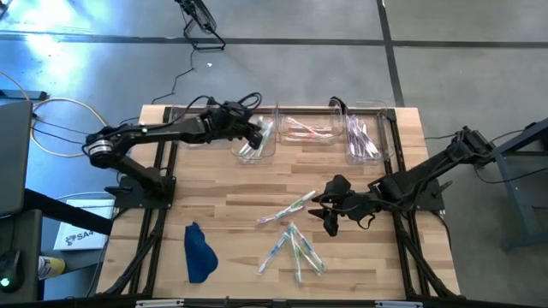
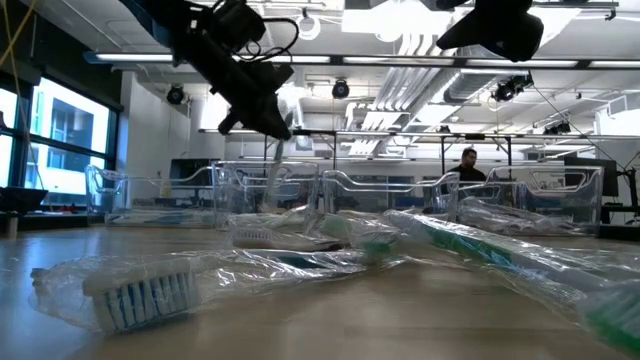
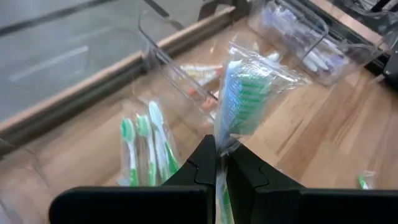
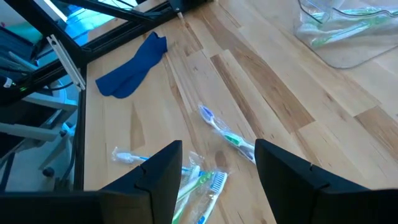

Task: Pick & Place Toothbrushes
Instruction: Put the green toothbrush into the middle left transparent bin

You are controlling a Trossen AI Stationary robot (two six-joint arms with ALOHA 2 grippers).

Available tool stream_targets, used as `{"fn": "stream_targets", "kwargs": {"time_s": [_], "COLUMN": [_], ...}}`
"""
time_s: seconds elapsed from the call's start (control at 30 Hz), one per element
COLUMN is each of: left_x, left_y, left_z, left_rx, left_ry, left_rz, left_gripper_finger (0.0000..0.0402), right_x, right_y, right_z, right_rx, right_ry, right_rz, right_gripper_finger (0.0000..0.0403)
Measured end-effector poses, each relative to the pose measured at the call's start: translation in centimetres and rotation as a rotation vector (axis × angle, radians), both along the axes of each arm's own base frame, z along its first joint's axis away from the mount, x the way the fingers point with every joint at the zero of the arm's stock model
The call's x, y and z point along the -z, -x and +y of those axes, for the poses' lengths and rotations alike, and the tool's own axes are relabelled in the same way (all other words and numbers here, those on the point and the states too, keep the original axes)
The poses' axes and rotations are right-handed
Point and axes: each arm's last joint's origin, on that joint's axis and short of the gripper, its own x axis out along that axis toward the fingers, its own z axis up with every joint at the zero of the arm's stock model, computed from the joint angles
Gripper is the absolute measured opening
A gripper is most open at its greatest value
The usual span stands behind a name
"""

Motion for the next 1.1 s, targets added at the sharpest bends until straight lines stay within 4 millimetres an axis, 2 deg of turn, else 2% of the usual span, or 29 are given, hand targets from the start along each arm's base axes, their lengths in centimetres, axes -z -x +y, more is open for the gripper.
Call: {"fn": "stream_targets", "kwargs": {"time_s": [0.27, 0.67, 1.1], "left_x": [0.91, 1.08, 1.08], "left_y": [-0.37, -0.19, -0.19], "left_z": [0.19, 0.23, 0.24], "left_rx": [-0.03, -0.101, -0.102], "left_ry": [0.047, 0.084, 0.082], "left_rz": [0.011, 0.008, 0.009], "left_gripper_finger": [0.001, 0.006, 0.0157], "right_x": [0.01, 0.02, 0.01], "right_y": [0.0, 0.01, 0.01], "right_z": [0.0, 0.0, 0.0], "right_rx": [0.0, 0.0, -0.002], "right_ry": [0.0, 0.001, 0.003], "right_rz": [0.001, 0.001, 0.001], "right_gripper_finger": [0.0194, 0.0194, 0.0194]}}
